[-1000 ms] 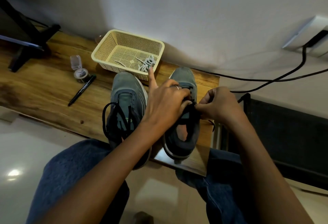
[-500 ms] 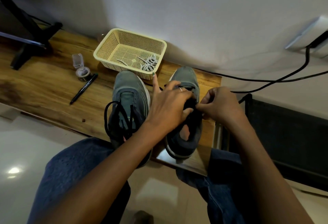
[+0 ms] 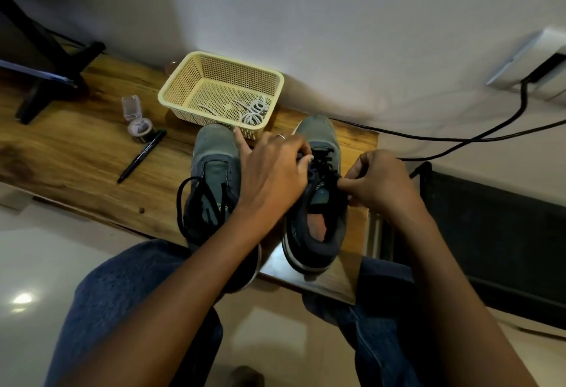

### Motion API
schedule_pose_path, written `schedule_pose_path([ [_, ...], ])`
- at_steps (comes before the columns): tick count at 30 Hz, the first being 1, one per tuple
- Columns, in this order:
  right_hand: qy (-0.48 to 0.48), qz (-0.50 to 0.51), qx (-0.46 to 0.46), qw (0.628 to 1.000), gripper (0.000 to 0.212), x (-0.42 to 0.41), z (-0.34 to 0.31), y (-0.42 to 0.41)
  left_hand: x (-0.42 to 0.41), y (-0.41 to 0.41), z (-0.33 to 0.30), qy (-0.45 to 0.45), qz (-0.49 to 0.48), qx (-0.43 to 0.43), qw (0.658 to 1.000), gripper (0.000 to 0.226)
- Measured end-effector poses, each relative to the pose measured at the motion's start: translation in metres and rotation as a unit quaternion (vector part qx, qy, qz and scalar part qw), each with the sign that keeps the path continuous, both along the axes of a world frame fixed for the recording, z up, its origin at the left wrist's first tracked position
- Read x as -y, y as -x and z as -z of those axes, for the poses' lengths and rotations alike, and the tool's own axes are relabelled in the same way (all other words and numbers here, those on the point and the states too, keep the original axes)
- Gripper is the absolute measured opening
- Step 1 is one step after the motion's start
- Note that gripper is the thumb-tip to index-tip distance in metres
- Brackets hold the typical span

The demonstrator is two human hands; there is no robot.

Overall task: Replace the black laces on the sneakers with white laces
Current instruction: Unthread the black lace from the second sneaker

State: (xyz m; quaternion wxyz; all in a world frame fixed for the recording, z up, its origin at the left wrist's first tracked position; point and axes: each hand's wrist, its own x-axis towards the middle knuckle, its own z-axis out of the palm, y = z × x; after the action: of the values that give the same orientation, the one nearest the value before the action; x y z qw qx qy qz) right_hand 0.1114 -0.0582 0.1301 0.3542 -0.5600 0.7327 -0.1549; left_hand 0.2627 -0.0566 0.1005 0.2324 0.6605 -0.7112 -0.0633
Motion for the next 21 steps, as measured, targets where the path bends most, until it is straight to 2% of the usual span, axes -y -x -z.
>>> schedule_pose_path([
  [3, 0.007, -0.004, -0.002, 1.000, 0.015, -0.001, 0.001, 0.001, -0.002, 0.004, 0.001, -0.023, 0.089, 0.029, 0.995, 0.035],
  [6, 0.015, -0.007, -0.004, 1.000, 0.013, 0.000, 0.003, 0.001, -0.005, 0.008, 0.002, -0.018, 0.135, 0.082, 0.987, 0.039],
  [10, 0.009, -0.010, -0.006, 1.000, 0.014, 0.000, 0.003, 0.000, -0.007, 0.012, 0.003, 0.020, 0.113, 0.070, 0.991, 0.021],
  [14, 0.006, -0.006, -0.005, 1.000, 0.015, 0.001, 0.002, 0.000, -0.004, 0.010, 0.004, 0.014, 0.075, 0.003, 0.997, 0.014],
  [17, 0.001, -0.004, -0.006, 1.000, 0.014, 0.000, 0.002, 0.001, 0.001, 0.002, 0.001, 0.023, 0.010, -0.046, 0.999, 0.009],
  [19, 0.003, -0.006, -0.011, 1.000, 0.012, 0.001, 0.003, 0.001, 0.003, -0.001, 0.001, 0.000, -0.012, -0.055, 0.998, 0.008],
  [21, 0.007, -0.009, -0.014, 1.000, 0.011, 0.001, 0.004, 0.002, 0.003, -0.001, 0.002, -0.044, 0.020, -0.062, 0.997, 0.012],
])
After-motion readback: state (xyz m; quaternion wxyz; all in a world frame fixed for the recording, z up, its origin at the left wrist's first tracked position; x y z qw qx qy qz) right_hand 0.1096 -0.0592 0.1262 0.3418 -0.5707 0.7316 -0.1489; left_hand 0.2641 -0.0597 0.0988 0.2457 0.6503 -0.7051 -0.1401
